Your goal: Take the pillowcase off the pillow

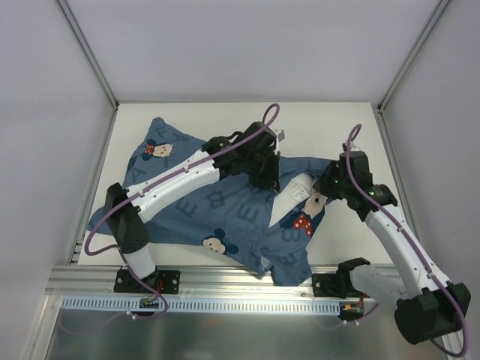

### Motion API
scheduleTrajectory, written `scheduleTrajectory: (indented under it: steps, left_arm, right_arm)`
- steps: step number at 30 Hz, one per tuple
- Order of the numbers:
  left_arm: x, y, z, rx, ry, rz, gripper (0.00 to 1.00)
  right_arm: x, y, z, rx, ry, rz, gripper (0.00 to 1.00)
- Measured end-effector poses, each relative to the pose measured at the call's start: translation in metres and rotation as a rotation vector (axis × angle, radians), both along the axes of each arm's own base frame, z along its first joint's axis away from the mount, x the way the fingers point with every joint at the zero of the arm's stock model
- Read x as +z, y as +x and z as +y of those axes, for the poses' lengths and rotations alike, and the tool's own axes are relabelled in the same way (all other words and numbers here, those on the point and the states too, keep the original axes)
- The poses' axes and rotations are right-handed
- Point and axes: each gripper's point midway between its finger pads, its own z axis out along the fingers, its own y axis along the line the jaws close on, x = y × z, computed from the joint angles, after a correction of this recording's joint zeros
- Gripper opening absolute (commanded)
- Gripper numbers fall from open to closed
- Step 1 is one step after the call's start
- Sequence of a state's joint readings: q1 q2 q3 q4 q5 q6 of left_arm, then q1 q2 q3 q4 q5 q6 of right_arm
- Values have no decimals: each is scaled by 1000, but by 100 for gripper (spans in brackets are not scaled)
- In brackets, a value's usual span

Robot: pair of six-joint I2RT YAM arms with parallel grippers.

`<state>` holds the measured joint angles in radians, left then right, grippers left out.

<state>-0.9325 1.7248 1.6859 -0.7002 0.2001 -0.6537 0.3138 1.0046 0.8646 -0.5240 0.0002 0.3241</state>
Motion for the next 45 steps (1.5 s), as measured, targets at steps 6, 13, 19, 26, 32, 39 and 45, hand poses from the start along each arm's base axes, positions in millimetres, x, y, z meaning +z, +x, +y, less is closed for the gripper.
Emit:
scheduleTrajectory:
  steps: [6,13,19,26,32,39,45]
  left_arm:
    - [16,1,-24,-42,-46,-8,0]
    - [17,-2,-63,-103,-35,-17,43]
    - [-19,-3,-76,-114,99,2,64]
    - [-57,-3,-63,-58,299,-36,63]
    - [-70,-1,-52,-2,358,-58,64]
    - [-77,-2,-47,50,320,-20,63]
    - [-73,4,-50,71,255,28,63]
  right_arm:
    - [-13,-15,-27,-98,24,-8,1]
    - [-36,-35,-34,-156,78,14,1]
    - [-27,-46,-39,-181,127,-96,1]
    - [-25,-48,-37,-172,144,-114,1]
    - [-21,-51,-37,-167,149,-146,1]
    - [-27,-60,-45,-187,120,-145,1]
    - [-46,-68,-52,-219,88,-80,1]
